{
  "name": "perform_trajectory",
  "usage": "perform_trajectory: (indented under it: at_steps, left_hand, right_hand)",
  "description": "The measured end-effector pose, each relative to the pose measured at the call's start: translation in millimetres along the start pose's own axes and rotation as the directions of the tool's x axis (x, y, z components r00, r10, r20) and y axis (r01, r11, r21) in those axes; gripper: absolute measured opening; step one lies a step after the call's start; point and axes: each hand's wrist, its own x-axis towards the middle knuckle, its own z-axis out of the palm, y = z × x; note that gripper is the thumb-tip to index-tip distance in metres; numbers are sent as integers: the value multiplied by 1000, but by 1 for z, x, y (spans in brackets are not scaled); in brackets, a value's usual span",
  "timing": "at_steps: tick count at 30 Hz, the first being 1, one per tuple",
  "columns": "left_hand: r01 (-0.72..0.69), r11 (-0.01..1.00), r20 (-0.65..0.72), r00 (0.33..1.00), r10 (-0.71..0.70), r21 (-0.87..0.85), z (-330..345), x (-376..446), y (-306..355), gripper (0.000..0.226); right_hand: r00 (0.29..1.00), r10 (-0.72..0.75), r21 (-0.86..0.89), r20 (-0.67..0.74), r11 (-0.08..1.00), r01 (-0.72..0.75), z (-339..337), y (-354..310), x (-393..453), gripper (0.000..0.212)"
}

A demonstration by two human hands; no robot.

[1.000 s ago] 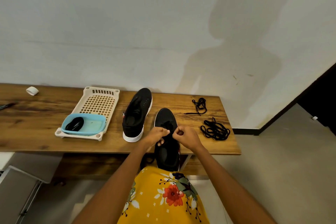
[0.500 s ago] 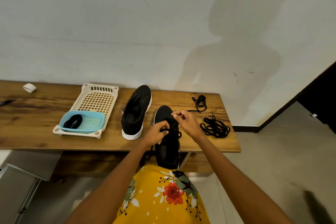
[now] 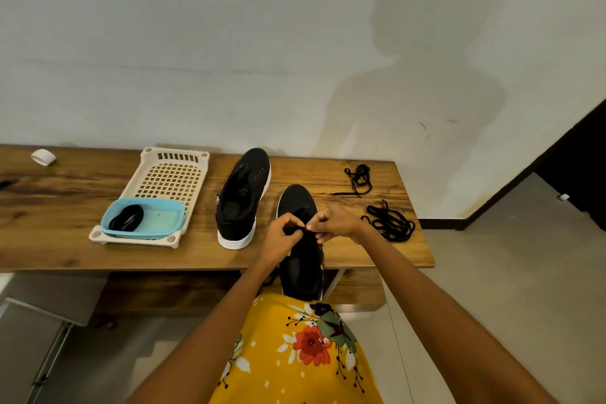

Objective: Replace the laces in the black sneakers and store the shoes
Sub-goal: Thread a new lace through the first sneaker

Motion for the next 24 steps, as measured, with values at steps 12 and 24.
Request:
perform_trajectory:
  at_steps: [12, 24]
  left_hand:
    - [107, 989, 218, 967, -128, 106, -13, 9, 12, 19]
    - [89, 993, -18, 996, -88, 81, 7, -2, 6, 18]
  right_hand:
    - [864, -79, 201, -498, 958, 203, 16, 18, -2, 15]
    - [839, -416, -550, -350, 816, 176, 25, 47, -32, 30]
